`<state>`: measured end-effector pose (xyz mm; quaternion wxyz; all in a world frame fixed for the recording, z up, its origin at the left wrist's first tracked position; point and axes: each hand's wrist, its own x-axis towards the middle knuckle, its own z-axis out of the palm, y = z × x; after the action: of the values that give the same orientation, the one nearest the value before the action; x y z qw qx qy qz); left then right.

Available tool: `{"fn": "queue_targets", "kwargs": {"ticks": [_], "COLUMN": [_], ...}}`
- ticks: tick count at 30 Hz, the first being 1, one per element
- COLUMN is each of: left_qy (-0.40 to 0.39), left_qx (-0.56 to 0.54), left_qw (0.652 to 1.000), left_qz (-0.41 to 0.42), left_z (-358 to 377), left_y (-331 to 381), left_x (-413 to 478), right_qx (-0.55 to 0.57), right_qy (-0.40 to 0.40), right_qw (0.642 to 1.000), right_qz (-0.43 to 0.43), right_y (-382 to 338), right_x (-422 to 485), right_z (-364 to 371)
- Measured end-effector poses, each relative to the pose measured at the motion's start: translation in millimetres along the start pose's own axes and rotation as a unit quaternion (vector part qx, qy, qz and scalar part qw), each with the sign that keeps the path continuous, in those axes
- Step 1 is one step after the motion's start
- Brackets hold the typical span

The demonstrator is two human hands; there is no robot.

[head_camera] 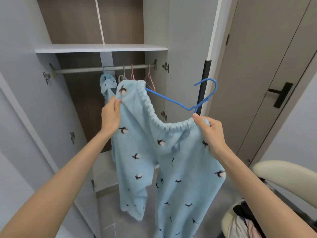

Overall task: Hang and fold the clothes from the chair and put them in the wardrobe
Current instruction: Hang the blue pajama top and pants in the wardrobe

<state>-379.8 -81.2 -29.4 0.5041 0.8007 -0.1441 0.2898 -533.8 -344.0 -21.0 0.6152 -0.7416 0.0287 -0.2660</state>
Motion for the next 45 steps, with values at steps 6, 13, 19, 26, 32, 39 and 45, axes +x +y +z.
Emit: {"fn": "queue_targets", "kwargs": {"ticks": [6, 13, 19, 26, 32, 39, 45], "left_qy": [0.061, -0.001, -0.121, -0.114, -0.078, -0.224, -0.343], "left_qx": [0.026, 0.039, 0.012, 0.003, -0.005, 0.01, 0.196], "left_qw": [0.996, 0.998, 0.99, 0.99, 0.997, 0.97, 0.916], "left_qz": [0.053, 0.057, 0.077, 0.079, -0.012, -0.091, -0.065], "left_z": [-7, -5, 14, 18, 1, 12, 21], "left_y": [18, 14, 32, 25, 5, 14, -7], "left_x": [30, 50, 28, 20, 32, 34, 25], "right_qx": [-0.172, -0.254, -0.268, -0.22, -0.101, -0.116, -0.115], "right_qy": [-0.108, -0.177, -0.086, -0.056, -0.142, -0.199, -0.162], "right_qw": [0.977, 0.942, 0.955, 0.973, 0.985, 0.973, 0.979], "right_qz": [-0.071, -0.129, -0.095, -0.052, -0.015, -0.007, -0.038], "right_y": [22, 20, 27, 23, 19, 30, 27], "right_x": [3, 9, 13, 8, 12, 6, 0], "right_z": [-17, -19, -12, -8, -29, -22, -13]}}
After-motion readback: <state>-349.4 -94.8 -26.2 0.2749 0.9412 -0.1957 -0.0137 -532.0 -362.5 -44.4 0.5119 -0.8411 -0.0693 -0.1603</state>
